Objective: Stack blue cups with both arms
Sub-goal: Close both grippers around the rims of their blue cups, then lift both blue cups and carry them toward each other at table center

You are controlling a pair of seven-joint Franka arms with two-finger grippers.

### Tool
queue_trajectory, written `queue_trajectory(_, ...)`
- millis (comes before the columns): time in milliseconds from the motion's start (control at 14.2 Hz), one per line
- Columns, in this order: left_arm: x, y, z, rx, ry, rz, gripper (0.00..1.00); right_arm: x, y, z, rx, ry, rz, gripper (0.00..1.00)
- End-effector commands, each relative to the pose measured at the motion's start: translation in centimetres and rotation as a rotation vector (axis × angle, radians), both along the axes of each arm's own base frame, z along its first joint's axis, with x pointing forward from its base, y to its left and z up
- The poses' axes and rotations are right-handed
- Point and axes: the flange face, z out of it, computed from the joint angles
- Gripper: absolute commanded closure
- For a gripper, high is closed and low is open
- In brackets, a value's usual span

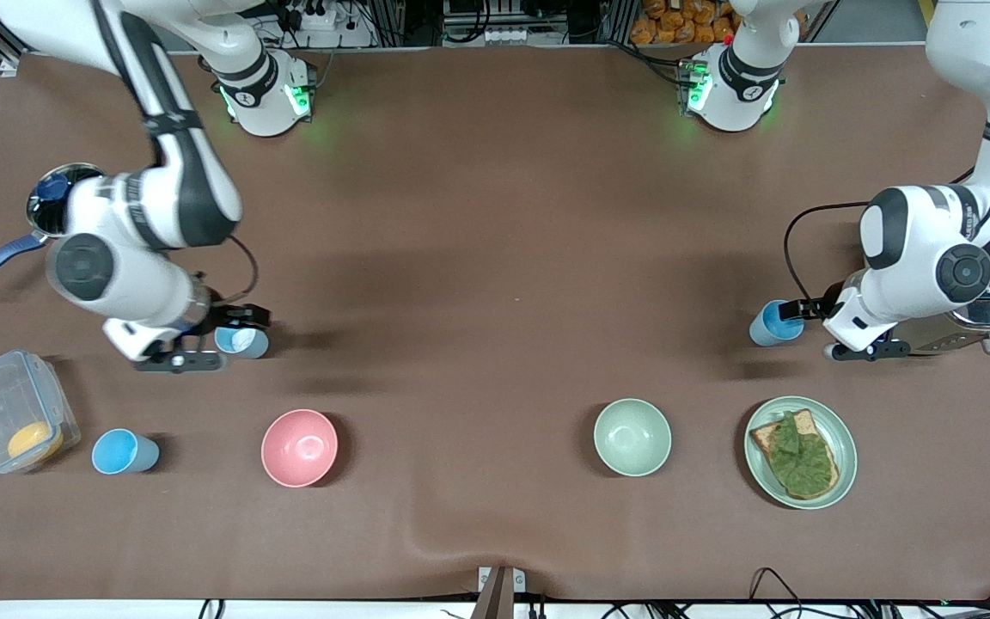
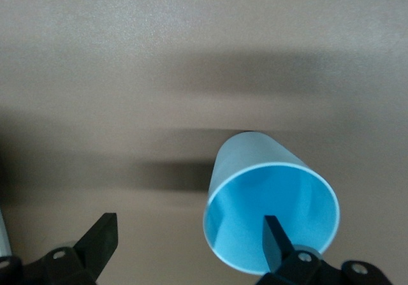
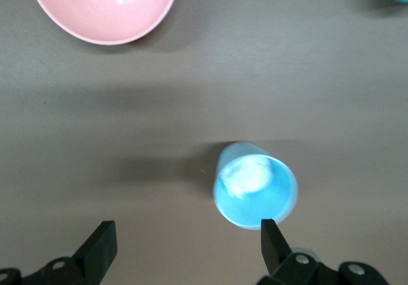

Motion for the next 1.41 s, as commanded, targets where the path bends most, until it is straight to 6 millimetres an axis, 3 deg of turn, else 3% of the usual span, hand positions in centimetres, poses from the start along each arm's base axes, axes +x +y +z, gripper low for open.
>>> queue_trajectory(0,1.1,0.0,-1.0,0.003,-0.005,-0.026,0.0,-0.1,-0.4,-3.9,-0.012,-0.017,-0.023,0.0)
queue_trajectory(70,1.3,-0.1,-1.3,0.0,-0.003,-0.026,0.27,-0.2,-0.5,-5.2,-0.019,-0.026,-0.017,0.0)
queue_trajectory(141,1.2,0.0,-1.5,-0.001,0.0,-0.024,0.69,-0.4,-1.0,-6.4,-0.036,-0.032,-0.004,0.0)
queue_trajectory(211,1.3,0.0,-1.5,-0.001,-0.001,-0.021,0.96,-0.7,-1.5,-7.2,-0.052,-0.04,0.012,0.0)
queue_trajectory(352,1.3,-0.2,-1.5,0.001,-0.001,-0.022,1.0,-1.0,-2.1,-8.6,-0.069,-0.022,0.02,0.0)
queue_trajectory(563,1.4,-0.3,-1.2,0.001,-0.007,-0.023,1.0,-1.2,-1.2,-9.4,-0.073,0.001,0.023,0.84)
queue_trajectory(633,1.7,-0.3,-0.5,0.003,-0.022,-0.022,1.0,-1.2,-1.2,-9.5,-0.075,0.005,0.014,1.0)
queue_trajectory(915,2.4,-0.7,5.8,0.023,-0.112,-0.008,1.0,-1.1,-0.7,-9.2,-0.075,0.008,0.018,1.0)
queue_trajectory(1055,2.3,-2.3,9.0,0.034,-0.137,0.022,1.0,-0.3,0.6,-7.3,-0.081,0.043,0.014,1.0)
queue_trajectory(1196,1.9,-4.8,12.2,0.028,-0.172,0.077,1.0,-0.1,3.2,-5.9,-0.102,0.075,-0.027,1.0)
queue_trajectory(1337,1.4,-9.6,15.4,0.002,-0.182,0.127,1.0,-0.9,8.0,-5.2,-0.112,0.051,-0.073,1.0)
